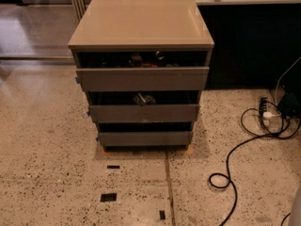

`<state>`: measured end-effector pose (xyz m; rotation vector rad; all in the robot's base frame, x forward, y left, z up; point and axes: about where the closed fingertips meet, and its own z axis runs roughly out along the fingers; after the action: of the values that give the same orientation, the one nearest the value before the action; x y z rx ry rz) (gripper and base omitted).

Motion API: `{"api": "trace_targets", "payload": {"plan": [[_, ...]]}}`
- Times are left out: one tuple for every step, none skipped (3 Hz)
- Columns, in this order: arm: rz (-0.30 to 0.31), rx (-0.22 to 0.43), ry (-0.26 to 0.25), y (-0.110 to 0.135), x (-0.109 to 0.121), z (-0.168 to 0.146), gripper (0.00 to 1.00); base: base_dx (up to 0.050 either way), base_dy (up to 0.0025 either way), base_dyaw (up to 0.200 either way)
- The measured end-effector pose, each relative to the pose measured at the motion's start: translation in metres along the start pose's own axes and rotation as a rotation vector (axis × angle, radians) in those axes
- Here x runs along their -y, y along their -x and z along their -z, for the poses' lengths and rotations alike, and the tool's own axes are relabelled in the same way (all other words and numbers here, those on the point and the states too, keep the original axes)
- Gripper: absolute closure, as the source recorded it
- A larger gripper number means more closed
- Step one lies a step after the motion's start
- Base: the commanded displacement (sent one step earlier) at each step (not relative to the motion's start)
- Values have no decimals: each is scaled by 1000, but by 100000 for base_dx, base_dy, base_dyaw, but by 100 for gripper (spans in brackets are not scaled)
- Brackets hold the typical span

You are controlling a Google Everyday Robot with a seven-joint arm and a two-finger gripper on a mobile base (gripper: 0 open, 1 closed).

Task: Place redbull can into top drawer

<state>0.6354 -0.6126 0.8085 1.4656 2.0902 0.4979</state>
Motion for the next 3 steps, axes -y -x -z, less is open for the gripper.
{"api": "trace_targets", "payload": {"plan": [[-11,-3,45,-34,-84,10,0,0,0,0],[-11,-4,45,-34,-83,10,0,0,0,0],[-21,-44,38,-40,-70,-14,0,0,0,0]]}}
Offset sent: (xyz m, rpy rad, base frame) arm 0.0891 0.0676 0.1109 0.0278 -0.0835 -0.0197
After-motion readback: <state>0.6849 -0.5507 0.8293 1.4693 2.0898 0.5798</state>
